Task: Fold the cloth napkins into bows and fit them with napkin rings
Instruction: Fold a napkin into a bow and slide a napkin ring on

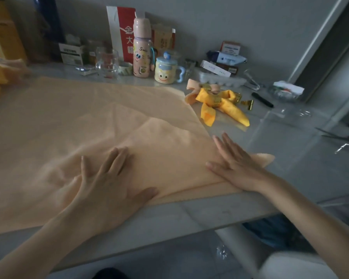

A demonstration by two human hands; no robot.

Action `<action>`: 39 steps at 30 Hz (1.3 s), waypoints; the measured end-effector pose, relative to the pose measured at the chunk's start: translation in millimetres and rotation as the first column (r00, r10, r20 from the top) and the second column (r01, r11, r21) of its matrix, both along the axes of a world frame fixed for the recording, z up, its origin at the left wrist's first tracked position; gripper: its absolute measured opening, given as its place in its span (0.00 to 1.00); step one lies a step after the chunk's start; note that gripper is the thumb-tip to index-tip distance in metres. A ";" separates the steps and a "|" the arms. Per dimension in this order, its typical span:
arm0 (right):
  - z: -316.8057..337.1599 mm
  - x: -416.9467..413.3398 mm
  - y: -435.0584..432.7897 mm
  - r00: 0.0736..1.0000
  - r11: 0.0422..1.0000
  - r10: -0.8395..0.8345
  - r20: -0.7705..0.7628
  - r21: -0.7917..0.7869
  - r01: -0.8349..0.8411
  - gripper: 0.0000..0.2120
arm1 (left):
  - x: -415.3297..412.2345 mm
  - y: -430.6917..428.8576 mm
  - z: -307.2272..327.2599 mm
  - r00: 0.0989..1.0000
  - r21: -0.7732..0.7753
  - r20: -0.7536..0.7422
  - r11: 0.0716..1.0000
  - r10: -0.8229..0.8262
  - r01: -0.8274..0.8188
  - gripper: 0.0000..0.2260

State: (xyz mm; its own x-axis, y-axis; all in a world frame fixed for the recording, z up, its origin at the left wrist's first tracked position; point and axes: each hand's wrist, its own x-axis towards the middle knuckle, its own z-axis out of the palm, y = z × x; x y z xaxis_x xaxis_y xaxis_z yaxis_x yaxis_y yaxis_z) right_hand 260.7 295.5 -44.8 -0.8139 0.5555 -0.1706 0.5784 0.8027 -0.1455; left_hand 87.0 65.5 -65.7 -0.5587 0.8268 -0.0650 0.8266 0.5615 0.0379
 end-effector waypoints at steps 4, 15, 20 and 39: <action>2.1 28.4 30.3 0.984 0.983 -0.176 0.042 0.063 0.173 0.46 | 1.6 -0.8 2.5 1.000 -0.016 0.003 1.000 -0.021 0.021 0.61; 37.6 -33.7 15.4 0.935 0.913 0.046 -0.352 0.396 0.104 0.18 | -42.2 -0.6 35.3 0.950 0.334 0.311 0.938 -0.011 -0.098 0.39; 32.0 -149.1 -22.2 0.955 0.988 0.117 -0.274 0.128 -0.084 0.35 | -144.4 4.7 27.5 0.932 0.191 0.201 0.921 0.302 -0.340 0.26; 34.9 -213.1 0.0 0.971 0.959 -0.150 -0.187 -0.267 0.097 0.17 | -193.4 34.4 50.2 0.662 0.197 0.664 0.772 0.349 -0.604 0.14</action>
State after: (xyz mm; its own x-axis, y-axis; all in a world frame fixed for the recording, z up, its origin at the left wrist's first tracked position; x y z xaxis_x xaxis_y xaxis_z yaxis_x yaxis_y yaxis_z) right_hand 47.5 295.5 -9.8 -0.7736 0.6136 -0.1579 0.6075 0.6476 -0.4600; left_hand -106.4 99.9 -15.6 -0.8405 0.4781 -0.2547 0.1909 0.7014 0.6867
